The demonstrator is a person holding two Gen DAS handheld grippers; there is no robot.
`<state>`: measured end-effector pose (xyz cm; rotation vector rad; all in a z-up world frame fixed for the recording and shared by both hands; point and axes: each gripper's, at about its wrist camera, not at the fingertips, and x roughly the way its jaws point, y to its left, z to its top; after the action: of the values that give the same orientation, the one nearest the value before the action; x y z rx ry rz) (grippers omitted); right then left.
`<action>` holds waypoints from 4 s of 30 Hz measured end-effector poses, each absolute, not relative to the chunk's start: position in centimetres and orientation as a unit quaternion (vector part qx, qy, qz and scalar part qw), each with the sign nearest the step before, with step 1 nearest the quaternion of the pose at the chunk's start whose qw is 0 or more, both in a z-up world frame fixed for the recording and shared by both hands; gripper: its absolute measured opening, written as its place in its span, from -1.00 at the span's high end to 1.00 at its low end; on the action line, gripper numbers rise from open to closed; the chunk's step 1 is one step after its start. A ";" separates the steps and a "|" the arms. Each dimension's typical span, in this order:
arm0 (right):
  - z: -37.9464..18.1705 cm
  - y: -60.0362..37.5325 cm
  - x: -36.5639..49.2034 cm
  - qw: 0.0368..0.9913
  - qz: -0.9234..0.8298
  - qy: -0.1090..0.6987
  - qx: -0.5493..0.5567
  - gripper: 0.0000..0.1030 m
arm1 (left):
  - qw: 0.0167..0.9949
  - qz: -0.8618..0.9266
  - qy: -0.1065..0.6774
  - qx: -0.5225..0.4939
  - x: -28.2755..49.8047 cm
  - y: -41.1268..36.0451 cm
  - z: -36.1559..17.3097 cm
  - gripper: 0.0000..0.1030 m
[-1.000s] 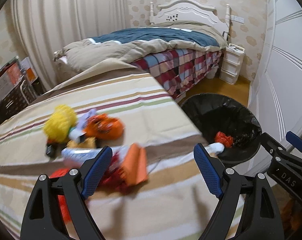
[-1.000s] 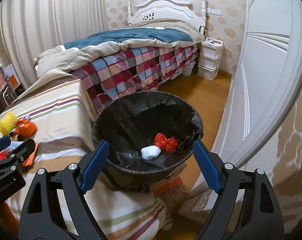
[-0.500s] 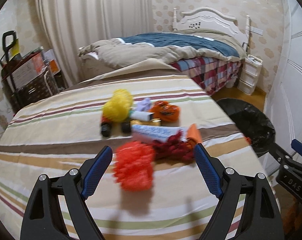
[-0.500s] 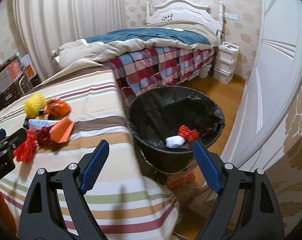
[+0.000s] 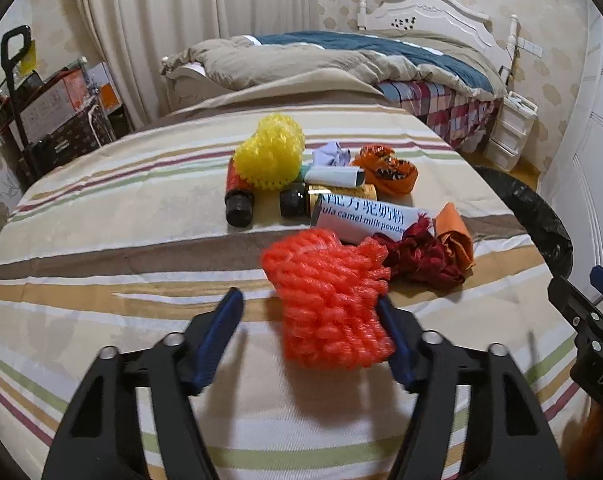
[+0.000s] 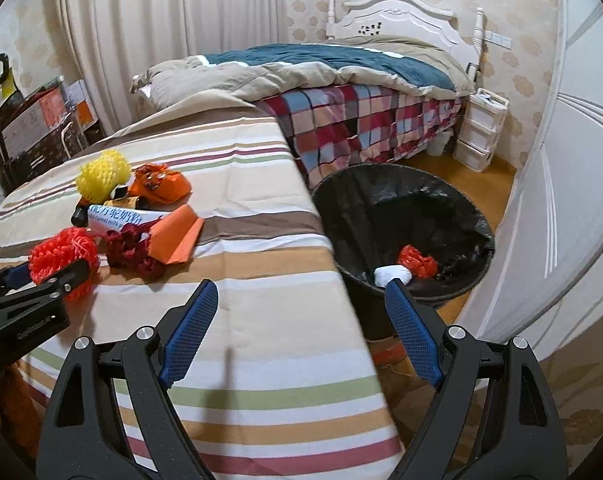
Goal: Collect trash
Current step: 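Grasp the orange mesh net with the left tool while the right tool grasps the orange paper, then carry the mesh net and orange paper to the bin and release both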
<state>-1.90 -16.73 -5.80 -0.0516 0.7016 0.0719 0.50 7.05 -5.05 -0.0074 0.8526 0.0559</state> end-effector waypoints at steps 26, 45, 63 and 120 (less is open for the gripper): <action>-5.9 -9.6 3.1 0.924 0.103 0.367 -0.041 -0.19 | 0.914 0.066 0.400 -0.029 -0.3 12.9 -4.4 0.26; -7.2 -10.6 3.7 0.912 0.111 0.395 -0.026 0.39 | 0.911 0.060 0.406 -0.037 0.0 13.3 -5.0 0.26; -6.3 -11.8 1.5 0.921 0.108 0.374 -0.022 0.41 | 0.919 0.044 0.390 -0.046 -0.9 12.8 -4.2 0.26; -7.2 -32.1 12.2 0.930 -0.054 0.360 0.044 0.27 | 0.913 -0.111 0.388 0.066 14.7 -14.5 -3.7 0.09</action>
<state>12.16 -32.07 -7.18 0.0900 0.7380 -0.1099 14.70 -14.54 -3.74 0.1364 0.7993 -0.2296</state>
